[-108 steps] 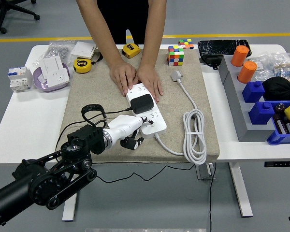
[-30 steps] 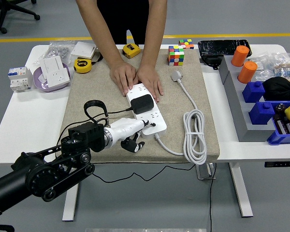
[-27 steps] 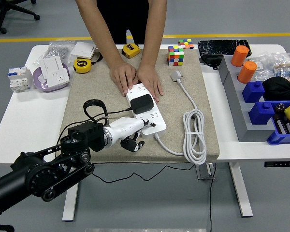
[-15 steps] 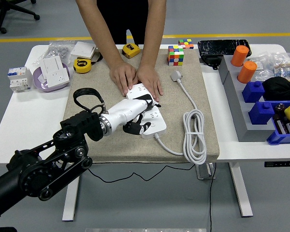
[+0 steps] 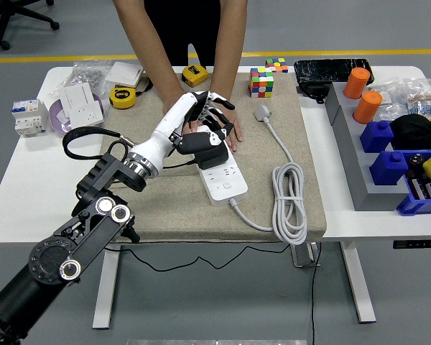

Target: Pick up the plug,place it near the board,insert it into the board,press the button

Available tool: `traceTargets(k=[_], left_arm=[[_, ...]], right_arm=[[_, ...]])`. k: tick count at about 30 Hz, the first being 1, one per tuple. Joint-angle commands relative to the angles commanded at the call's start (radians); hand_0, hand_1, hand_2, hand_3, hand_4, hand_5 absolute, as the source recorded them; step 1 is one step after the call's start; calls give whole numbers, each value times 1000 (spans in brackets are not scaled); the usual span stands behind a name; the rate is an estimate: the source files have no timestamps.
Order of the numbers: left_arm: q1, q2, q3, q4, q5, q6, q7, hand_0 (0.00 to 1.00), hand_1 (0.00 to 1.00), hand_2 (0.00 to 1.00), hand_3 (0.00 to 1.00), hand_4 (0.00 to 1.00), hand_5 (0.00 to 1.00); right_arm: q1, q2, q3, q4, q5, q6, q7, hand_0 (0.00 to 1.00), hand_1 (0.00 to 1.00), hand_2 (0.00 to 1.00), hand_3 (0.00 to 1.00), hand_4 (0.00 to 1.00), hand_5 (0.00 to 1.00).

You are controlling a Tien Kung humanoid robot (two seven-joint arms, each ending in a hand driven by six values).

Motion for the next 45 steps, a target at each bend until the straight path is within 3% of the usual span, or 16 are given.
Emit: traceTargets(k=[2,3,7,10,14,15,19,20,21,31,45], left_arm=[[-1,0,-17,19,-91,-19,-16,804,863,820,761,998,203],[-1,0,-21,22,-136,-24,-19,934,979,962,979,998,359],[-16,0,-24,53,-292,-36,-23,934,979,962,979,998,359],[-47,0,-17,121,-408,-30,-24,923,954,927,935,998,336],[-94,0,7,216,-328,-7,-14,923,954,927,935,998,336],[-109,0,16,243,-303,-1,-13,913,913,880,875,998,236],[-148,0,40,339,-184,27,-3,913,913,880,875,998,236],[-154,0,43,353,-150,32,-1,913,913,880,875,998,236],[-159,0,46,364,-123,35,2,923,900,846,826,998,167],[-220,0,121,458,181,63,34,918,882,805,783,998,145],[-259,0,215,571,217,58,37,896,875,803,773,998,130]], right_arm=[[-2,2,-1,0,-2,0,-1,745,742,723,775,998,976],[-2,2,-3,0,0,0,-1,749,742,722,775,998,976],[-5,2,-1,0,-4,0,-2,749,742,722,775,998,976],[-4,1,-8,0,2,1,-1,747,742,722,775,998,976],[1,0,-14,0,8,2,1,747,742,722,775,998,976],[3,0,-15,0,9,2,1,747,742,722,775,998,976],[3,0,-10,0,6,1,-1,747,742,722,775,998,976],[2,0,-8,0,5,0,-2,747,742,722,775,998,976],[1,0,-8,0,5,0,-2,748,741,722,774,998,976],[4,-3,-10,0,8,0,-2,747,741,722,775,998,976],[5,-6,-7,0,-3,-1,-6,746,741,722,775,998,975]])
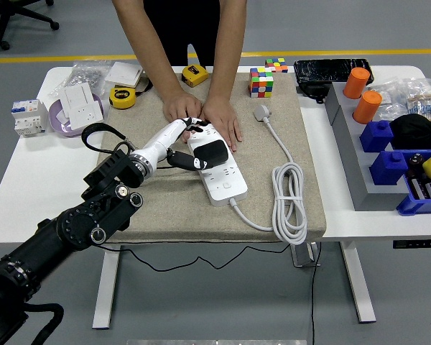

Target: Pick up the plug,place it near the board,insert it into the board,press the button

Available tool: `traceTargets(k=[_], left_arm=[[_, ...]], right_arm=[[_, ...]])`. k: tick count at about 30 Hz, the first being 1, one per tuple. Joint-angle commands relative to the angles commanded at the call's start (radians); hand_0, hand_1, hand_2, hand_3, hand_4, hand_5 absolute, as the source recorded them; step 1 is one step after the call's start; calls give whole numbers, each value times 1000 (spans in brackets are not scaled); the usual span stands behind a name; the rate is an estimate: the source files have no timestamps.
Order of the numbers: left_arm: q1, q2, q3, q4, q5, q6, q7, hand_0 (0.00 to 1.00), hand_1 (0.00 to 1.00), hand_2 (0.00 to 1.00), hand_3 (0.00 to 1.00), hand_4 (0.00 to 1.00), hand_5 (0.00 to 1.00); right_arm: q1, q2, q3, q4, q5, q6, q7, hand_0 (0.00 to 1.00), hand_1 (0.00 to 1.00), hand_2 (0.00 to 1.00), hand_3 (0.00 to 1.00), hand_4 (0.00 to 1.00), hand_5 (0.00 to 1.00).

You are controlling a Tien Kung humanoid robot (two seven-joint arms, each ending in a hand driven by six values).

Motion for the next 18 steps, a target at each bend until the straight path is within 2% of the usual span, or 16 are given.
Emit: traceTargets(k=[5,6,11,12,18], left_arm=[[-10,0,11,39,6,-1,-1,896,875,803,773,998,130],[-13,0,13,46,9,-3,1,932,888,805,764,998,347],[-16,0,28,51,-13,-33,9,932,888,805,764,998,347],[-15,0,29,46,-19,-39,10,998,998,900,846,998,692],[-2,0,41,-19,-44,-76,26,998,998,900,846,998,692]], right_arm=[[2,-3,-4,0,-3,1,-1,746,741,722,775,998,975],[2,-3,-4,0,-3,1,-1,746,741,722,774,998,976],[3,-2,-14,0,1,2,-1,746,741,722,774,998,976],[2,-2,-16,0,1,2,-1,745,741,721,774,998,976],[-4,-4,-12,0,-4,1,-2,745,741,721,774,998,976]])
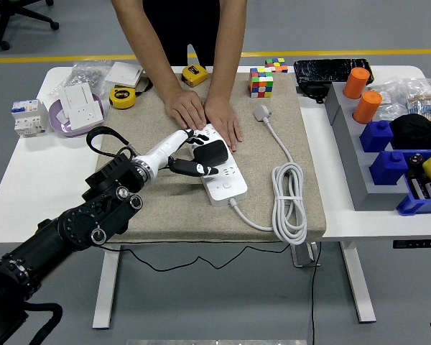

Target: Pick up the plug,place it near the board,insert it into the board,press the button

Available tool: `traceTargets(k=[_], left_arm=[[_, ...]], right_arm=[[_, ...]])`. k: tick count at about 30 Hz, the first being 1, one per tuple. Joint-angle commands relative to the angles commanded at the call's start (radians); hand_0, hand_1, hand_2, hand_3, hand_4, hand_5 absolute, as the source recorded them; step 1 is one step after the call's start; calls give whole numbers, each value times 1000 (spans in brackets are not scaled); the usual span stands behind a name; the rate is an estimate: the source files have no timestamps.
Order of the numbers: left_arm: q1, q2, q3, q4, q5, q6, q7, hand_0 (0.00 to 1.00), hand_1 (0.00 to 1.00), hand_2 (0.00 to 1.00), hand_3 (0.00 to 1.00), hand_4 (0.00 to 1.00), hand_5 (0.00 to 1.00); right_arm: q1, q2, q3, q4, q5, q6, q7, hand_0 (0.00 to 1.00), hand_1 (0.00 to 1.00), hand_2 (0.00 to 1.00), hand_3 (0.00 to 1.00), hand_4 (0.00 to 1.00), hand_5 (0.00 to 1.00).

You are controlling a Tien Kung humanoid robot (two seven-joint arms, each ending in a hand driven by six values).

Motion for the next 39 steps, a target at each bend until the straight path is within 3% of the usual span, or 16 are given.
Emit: traceTargets(k=[1,5,11,12,18,19,23,24,30,31,36,37,39], left_arm=[[0,0,2,-11,-4,-4,3,998,998,943,912,998,766],[-5,0,11,-29,-22,-5,6,998,998,943,912,998,766],[-19,0,23,2,9,28,1,998,998,943,919,998,784],[-23,0,27,10,23,37,1,998,983,912,890,998,640],[-53,0,65,71,101,65,0,998,983,912,890,998,640],[-55,0,71,72,111,67,0,901,901,860,852,998,433],[-52,0,95,60,117,69,1,901,901,860,852,998,433],[-52,0,100,61,117,72,0,804,797,766,788,998,290],[-51,0,128,69,122,119,-15,804,797,766,788,998,290],[-51,0,131,70,122,124,-17,735,733,707,729,998,196],[-57,0,138,90,124,151,-22,735,733,707,729,998,196],[-59,0,141,94,123,154,-23,664,671,629,691,998,182],[-60,0,144,99,119,159,-25,664,671,629,691,998,182]], right_arm=[[0,-1,0,0,-1,0,0,743,740,721,774,998,976],[1,-2,-3,0,1,0,0,743,740,721,774,998,976],[5,-2,-18,0,10,2,2,745,741,721,774,998,976],[5,-2,-19,0,11,2,2,745,741,721,774,998,975],[6,-5,-14,0,0,2,-2,745,741,721,774,998,975],[6,-6,-15,0,1,2,-1,745,741,721,774,998,975],[7,-5,-15,0,3,2,-1,745,741,721,774,998,975],[7,-5,-12,0,1,1,-2,745,741,721,774,998,975],[8,-5,-15,0,3,1,-3,745,741,721,774,998,975],[10,-5,-19,0,6,2,-2,745,741,721,774,998,976],[12,-5,-24,0,8,2,-2,745,741,721,774,998,976],[11,-5,-22,0,5,2,-3,746,741,721,775,998,977],[11,-5,-20,0,3,2,-4,746,741,721,775,998,977]])
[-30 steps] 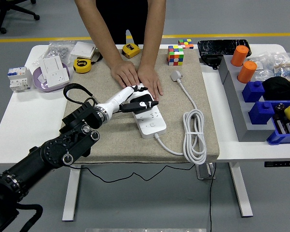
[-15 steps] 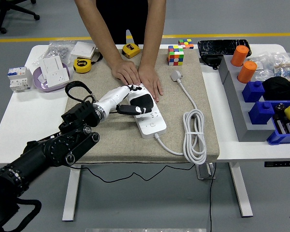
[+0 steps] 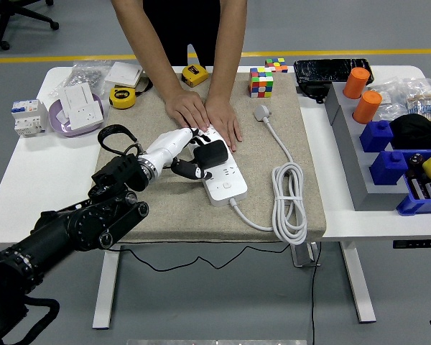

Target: Pick up the plug,place it near the board,insert it into the board,press the button

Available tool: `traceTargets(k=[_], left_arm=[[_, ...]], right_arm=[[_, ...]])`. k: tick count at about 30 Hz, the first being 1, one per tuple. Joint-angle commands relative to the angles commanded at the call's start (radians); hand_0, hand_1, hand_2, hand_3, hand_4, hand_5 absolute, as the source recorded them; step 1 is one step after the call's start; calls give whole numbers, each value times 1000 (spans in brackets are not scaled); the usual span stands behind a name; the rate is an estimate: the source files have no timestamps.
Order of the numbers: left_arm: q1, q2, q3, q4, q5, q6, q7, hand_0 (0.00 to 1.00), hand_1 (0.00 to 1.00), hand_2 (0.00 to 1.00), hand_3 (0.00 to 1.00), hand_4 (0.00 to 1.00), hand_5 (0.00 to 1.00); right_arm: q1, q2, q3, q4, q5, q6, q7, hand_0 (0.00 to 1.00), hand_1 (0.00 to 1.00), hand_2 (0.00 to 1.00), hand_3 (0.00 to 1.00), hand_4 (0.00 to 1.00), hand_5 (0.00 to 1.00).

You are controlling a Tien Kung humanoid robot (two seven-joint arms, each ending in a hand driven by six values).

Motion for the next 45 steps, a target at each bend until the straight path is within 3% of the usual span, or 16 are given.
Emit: traceTargets(k=[3,4,9,10,21,27,28,33,38,45], left_arm=[[-4,0,1,3,-2,7,-1,664,671,629,691,998,182],[-6,0,2,4,-3,10,-2,609,636,605,667,998,171],[-11,0,6,9,-14,18,-6,609,636,605,667,998,171],[-12,0,8,10,-18,19,-7,550,598,586,632,998,186],[-8,0,17,22,-41,24,-12,533,593,583,624,998,198],[-3,0,24,29,-40,33,-15,502,581,582,610,998,196],[-3,0,23,29,-41,36,-15,443,543,577,584,980,165],[-3,0,24,34,-52,44,-22,443,543,577,584,980,165],[-2,0,29,31,-78,45,-27,424,539,574,578,979,192],[-6,0,38,24,-184,32,-38,424,543,576,575,998,204]], right_arm=[[1,-1,1,0,-2,0,0,746,741,721,775,998,977],[2,0,0,0,-2,0,0,745,741,721,775,998,978],[4,0,-1,0,-4,0,-1,745,741,721,775,998,978],[5,-1,0,0,-4,0,-1,746,741,721,775,998,979],[4,-2,-7,0,-5,1,-1,747,741,721,775,998,979],[0,-3,-8,0,-8,2,-2,747,741,721,775,998,978],[-1,-3,-6,0,-11,1,-3,747,742,721,775,998,978],[-2,-3,-11,0,-12,2,-3,747,742,721,775,998,978],[0,-4,-15,0,-9,2,-3,745,741,722,775,998,978],[1,-6,-20,0,-7,2,-2,747,741,722,775,998,979]])
